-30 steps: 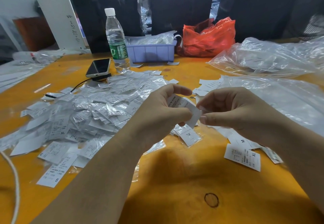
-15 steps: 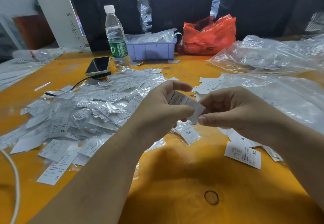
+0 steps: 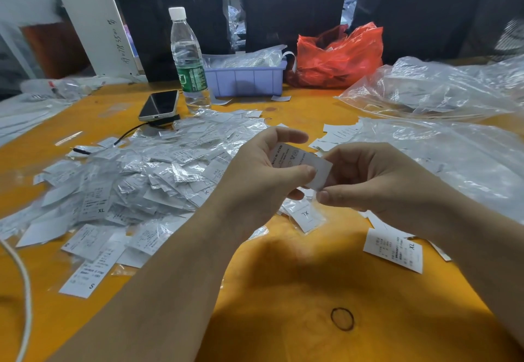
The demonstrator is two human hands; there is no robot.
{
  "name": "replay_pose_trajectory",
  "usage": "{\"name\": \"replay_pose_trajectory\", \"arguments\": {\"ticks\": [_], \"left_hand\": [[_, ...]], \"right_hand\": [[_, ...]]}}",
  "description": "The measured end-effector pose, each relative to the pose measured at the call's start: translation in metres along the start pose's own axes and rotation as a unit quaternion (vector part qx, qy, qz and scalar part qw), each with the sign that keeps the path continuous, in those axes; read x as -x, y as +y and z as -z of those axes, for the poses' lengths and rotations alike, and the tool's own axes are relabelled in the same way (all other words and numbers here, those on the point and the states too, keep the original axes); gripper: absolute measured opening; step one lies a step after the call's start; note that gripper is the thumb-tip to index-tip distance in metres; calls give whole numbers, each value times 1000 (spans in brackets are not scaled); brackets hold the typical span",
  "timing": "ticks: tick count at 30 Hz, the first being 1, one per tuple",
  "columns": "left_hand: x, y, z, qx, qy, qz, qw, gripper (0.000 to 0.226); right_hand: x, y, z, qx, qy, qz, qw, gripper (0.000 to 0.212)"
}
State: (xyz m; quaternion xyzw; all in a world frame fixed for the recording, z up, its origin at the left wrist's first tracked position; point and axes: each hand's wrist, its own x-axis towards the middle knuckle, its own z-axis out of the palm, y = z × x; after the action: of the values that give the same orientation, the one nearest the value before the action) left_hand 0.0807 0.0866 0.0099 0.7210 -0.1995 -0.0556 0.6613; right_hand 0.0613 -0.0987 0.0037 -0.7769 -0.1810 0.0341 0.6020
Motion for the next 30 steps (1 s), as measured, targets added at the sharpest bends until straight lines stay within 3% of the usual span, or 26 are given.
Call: {"name": "replay_pose_trajectory", "arguments": {"ticks": [15, 20, 24, 30], "left_hand": [[2, 1, -4, 36, 58, -29, 997, 35], [0, 0, 2, 58, 107, -37, 992, 34], [0, -1, -1, 52, 101, -41, 993, 33], [0, -6, -8, 18, 92, -47, 994, 33]], "right_hand": [[0, -7, -6, -15, 46, -4, 999, 32], [1, -11, -8, 59, 99, -9, 993, 45], [1, -10, -10, 67, 103, -1, 992, 55], [3, -10, -10, 47, 110, 16, 993, 52]]}}
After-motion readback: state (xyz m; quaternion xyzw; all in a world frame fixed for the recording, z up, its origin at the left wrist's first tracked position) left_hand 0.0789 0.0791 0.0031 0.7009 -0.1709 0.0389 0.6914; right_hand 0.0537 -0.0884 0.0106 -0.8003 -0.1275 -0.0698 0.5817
